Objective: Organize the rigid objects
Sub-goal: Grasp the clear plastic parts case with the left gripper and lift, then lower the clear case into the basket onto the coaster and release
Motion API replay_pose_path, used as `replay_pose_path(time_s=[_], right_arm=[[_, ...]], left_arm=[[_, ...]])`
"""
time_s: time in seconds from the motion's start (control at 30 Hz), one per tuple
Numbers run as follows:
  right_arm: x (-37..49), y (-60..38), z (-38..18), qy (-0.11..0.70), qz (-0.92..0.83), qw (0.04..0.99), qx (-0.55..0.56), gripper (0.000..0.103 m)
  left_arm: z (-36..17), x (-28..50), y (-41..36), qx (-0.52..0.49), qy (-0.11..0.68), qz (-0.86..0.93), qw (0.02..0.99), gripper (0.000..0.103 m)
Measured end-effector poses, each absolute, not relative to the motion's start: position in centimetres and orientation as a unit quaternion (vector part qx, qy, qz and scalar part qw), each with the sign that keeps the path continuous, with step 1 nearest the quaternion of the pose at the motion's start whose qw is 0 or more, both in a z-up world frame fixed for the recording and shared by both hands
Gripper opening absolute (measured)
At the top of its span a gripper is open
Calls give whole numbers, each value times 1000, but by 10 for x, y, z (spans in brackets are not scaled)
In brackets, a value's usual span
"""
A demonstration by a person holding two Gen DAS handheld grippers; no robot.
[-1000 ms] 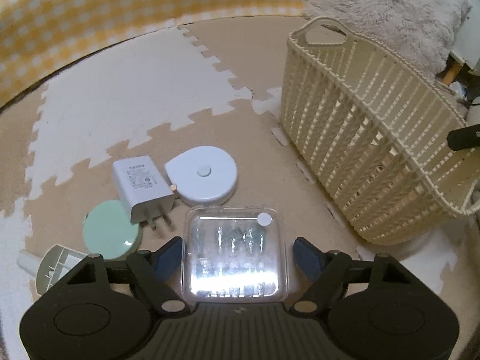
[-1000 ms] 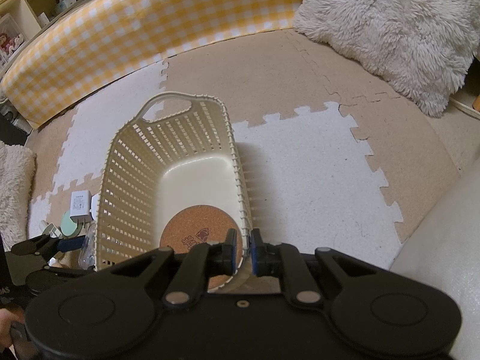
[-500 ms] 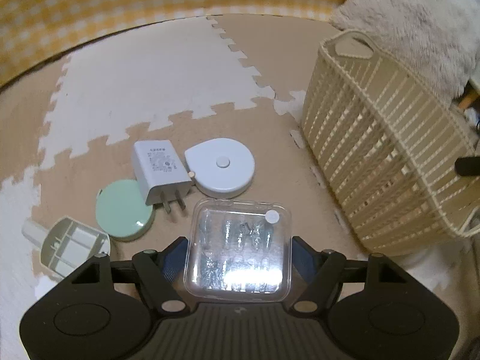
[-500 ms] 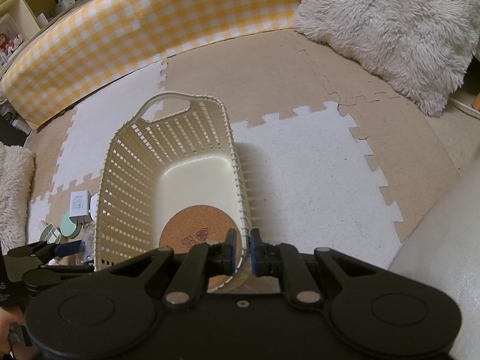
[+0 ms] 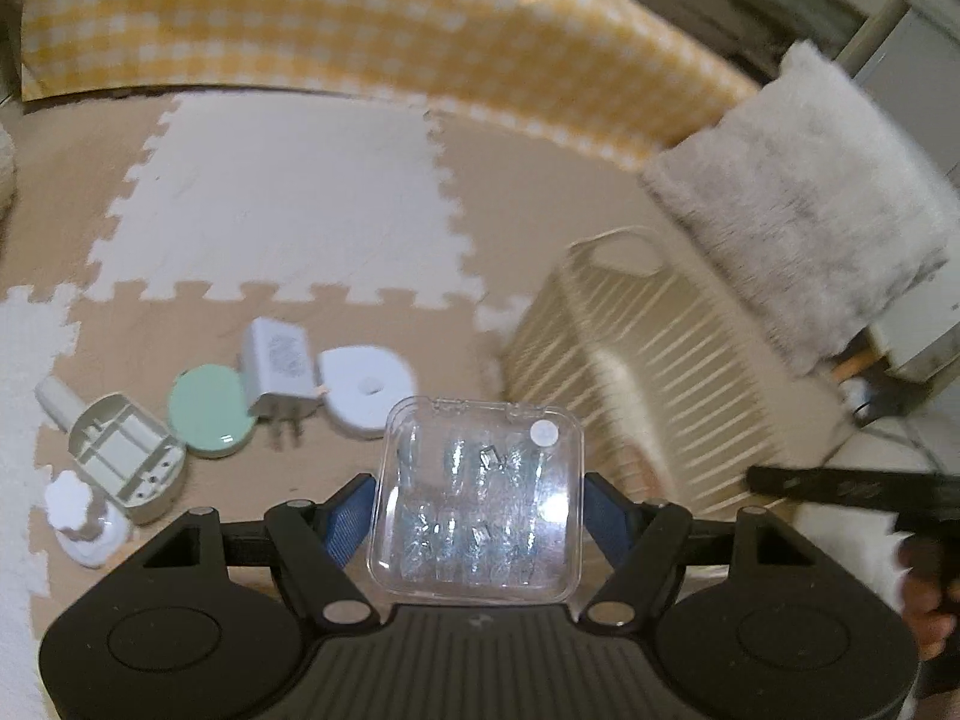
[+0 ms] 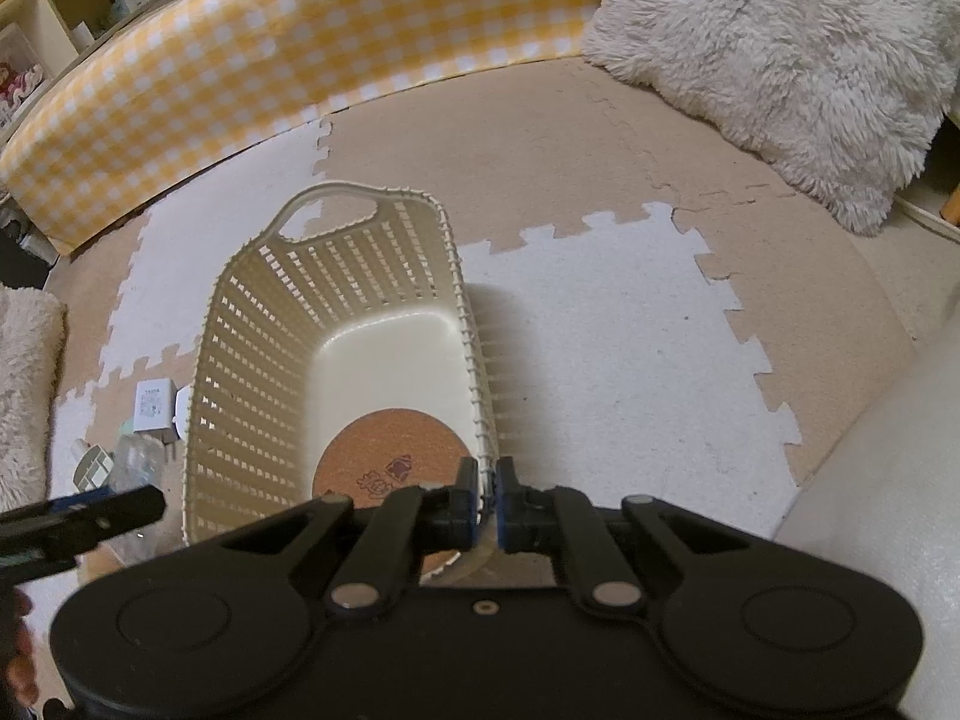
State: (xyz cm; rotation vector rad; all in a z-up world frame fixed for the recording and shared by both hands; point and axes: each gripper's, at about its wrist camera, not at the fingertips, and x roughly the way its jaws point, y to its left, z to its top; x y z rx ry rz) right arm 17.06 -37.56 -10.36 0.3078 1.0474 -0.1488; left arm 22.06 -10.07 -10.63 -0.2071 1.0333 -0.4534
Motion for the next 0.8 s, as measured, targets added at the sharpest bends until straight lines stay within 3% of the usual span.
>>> replay_pose_path(time_s=[0.33, 0.8], right_arm=[[171, -376, -104, 498, -71, 851, 148, 6], [171, -379, -104, 499, -71, 848, 164, 6]], left_arm=[[-77, 204, -128, -186, 436, -251, 844, 74], [-92, 210, -177, -239, 473, -223, 818, 74]])
